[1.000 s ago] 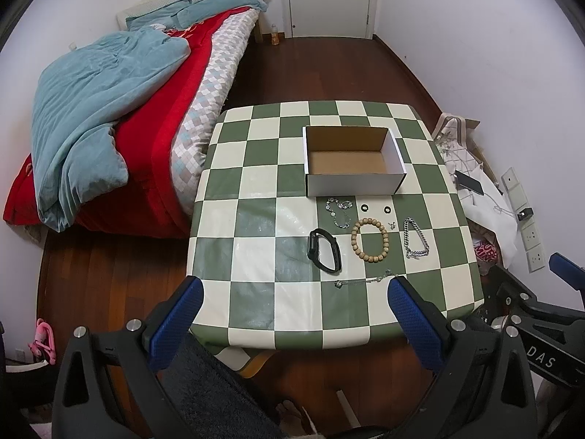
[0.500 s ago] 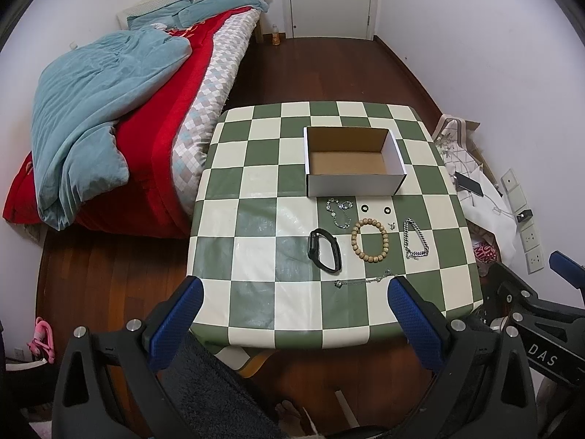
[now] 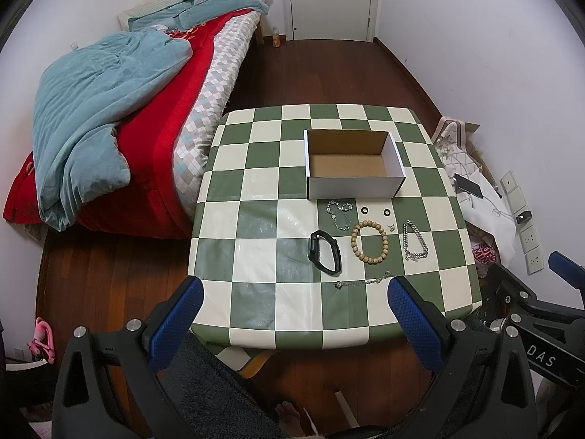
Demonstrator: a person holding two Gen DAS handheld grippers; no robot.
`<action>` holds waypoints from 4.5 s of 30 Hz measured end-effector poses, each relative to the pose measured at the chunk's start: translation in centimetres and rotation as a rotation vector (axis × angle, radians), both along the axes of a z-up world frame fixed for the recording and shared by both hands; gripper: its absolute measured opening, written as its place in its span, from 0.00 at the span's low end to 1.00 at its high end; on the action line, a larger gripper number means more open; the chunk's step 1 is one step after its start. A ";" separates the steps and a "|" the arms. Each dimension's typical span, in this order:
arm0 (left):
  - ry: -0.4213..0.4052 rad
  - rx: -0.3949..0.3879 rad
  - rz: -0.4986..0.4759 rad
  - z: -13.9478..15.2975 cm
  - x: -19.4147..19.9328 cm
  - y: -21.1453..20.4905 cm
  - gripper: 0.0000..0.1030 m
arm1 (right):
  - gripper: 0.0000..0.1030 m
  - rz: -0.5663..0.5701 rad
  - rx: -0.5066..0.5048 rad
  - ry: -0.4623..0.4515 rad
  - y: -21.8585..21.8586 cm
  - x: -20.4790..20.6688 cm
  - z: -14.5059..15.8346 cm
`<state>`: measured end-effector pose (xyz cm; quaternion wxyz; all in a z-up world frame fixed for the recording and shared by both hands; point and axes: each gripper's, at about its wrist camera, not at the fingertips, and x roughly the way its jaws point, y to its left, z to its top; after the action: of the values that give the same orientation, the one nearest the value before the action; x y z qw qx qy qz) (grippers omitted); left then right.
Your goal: Organize jewelry
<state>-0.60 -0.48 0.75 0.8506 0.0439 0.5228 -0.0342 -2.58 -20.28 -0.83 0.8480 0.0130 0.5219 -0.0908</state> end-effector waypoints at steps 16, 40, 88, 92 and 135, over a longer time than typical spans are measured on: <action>-0.002 0.000 -0.001 0.4 0.2 0.0 1.00 | 1.00 0.000 0.000 -0.002 0.0 -0.1 0.1; -0.007 -0.001 -0.001 0.5 0.1 0.0 1.00 | 1.00 0.001 0.001 -0.002 0.1 -0.2 -0.2; 0.125 0.092 -0.527 -22.6 4.0 -16.5 0.05 | 0.74 -0.303 0.262 0.193 -14.5 2.7 -22.6; 0.130 0.074 -0.474 -22.1 4.3 -14.9 0.04 | 0.74 -0.301 0.273 0.184 -14.2 2.8 -22.3; -0.077 -0.151 -0.231 -6.2 7.3 -2.0 0.04 | 0.01 -0.044 0.280 -0.105 -7.1 7.2 -12.1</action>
<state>6.65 -2.48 -5.42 0.8612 0.0410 0.4773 -0.1696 4.60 -27.40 -12.92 0.8619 0.1471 0.4840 -0.0349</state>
